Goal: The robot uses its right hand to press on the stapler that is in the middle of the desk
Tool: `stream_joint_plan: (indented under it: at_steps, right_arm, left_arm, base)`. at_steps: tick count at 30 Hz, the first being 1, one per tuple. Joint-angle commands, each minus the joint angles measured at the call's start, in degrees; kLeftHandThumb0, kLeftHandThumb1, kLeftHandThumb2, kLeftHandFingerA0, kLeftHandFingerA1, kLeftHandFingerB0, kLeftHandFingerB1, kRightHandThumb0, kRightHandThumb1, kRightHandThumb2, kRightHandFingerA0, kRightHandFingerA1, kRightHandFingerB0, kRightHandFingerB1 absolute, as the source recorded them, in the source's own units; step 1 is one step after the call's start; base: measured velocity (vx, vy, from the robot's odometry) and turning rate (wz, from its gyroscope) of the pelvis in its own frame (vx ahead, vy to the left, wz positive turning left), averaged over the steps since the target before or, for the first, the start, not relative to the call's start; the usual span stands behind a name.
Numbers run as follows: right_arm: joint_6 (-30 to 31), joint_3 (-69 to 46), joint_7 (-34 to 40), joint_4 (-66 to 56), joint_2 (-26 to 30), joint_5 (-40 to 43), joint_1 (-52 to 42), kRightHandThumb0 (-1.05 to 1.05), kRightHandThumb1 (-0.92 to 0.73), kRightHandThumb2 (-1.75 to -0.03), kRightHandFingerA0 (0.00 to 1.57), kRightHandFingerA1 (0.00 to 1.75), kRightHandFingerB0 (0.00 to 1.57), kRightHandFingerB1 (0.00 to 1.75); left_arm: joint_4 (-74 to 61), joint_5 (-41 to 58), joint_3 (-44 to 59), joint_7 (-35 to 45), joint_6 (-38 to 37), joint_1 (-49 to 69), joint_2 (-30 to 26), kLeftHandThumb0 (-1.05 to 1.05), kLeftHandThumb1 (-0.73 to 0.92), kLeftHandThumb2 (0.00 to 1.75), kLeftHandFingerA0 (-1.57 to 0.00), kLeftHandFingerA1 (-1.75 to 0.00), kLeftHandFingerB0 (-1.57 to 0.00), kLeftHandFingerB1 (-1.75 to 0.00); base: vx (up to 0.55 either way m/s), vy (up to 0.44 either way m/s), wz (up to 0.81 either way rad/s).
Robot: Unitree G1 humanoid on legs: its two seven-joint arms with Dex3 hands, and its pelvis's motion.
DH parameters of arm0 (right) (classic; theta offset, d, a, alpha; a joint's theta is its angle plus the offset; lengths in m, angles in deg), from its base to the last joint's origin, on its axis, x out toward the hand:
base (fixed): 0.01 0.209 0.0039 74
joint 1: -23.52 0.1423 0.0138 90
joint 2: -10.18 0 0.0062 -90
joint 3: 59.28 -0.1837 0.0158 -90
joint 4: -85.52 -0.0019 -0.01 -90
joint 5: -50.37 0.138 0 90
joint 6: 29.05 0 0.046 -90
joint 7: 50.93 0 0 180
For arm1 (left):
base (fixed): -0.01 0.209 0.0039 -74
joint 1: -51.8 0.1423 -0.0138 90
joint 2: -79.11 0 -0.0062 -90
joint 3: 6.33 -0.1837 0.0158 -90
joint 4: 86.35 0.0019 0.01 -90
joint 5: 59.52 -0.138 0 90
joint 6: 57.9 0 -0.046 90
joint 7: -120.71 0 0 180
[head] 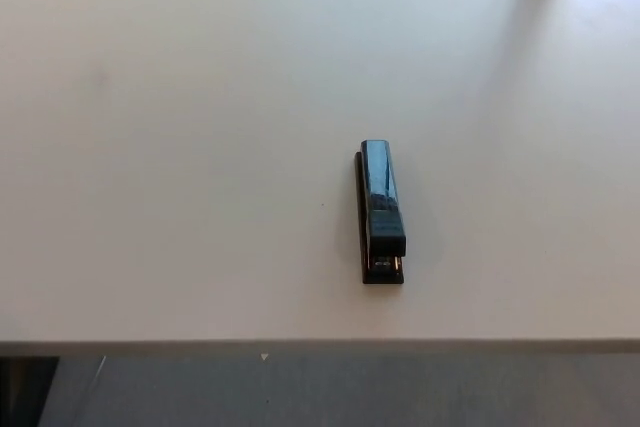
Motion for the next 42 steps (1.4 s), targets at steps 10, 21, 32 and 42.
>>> stream_joint_plan:
  at_steps: [10, 21, 32, 42]
  right_arm:
    - [17.1, 9.5, -0.6, -53.6, 5.9, 16.4, 14.9, -0.03, -0.58, -1.01, 1.24, 1.18, 0.97, 0.99]
    - [25.9, 35.1, -0.8, -64.9, -5.8, 15.1, 38.2, -0.1, -0.65, -0.92, 1.27, 0.99, 0.84, 1.02]
    - [24.2, 53.0, -2.1, -63.8, -24.9, 4.8, 41.4, -0.09, -0.76, -0.81, 1.3, 0.92, 0.79, 1.01]
    - [21.5, 64.1, -1.3, -47.3, -36.9, -5.3, 41.9, -0.14, -0.81, -0.69, 1.28, 0.98, 0.74, 1.1]
  left_arm:
    - [1.8, 0.7, 0.4, 0.4, -1.5, -0.1, -2.2, -0.56, 0.88, 1.04, -0.05, -0.4, 0.0, -0.24]
    - [2.0, 1.1, 0.6, 0.5, -1.7, 0.1, -1.8, -0.51, 0.92, 0.93, -0.12, -0.41, 0.0, -0.2]
    - [2.1, 0.6, 0.3, 0.0, -2.0, 0.0, -1.8, -0.53, 0.92, 0.93, -0.1, -0.43, 0.0, -0.2]
    - [2.4, 0.5, 0.0, 0.3, -1.6, -0.4, -1.9, -0.55, 0.92, 0.92, -0.1, -0.43, 0.0, -0.19]
  base:
    - [0.0, 0.0, 0.0]
    - [0.0, 0.0, 0.0]
    - [0.0, 0.0, 0.0]
    - [0.0, 0.0, 0.0]
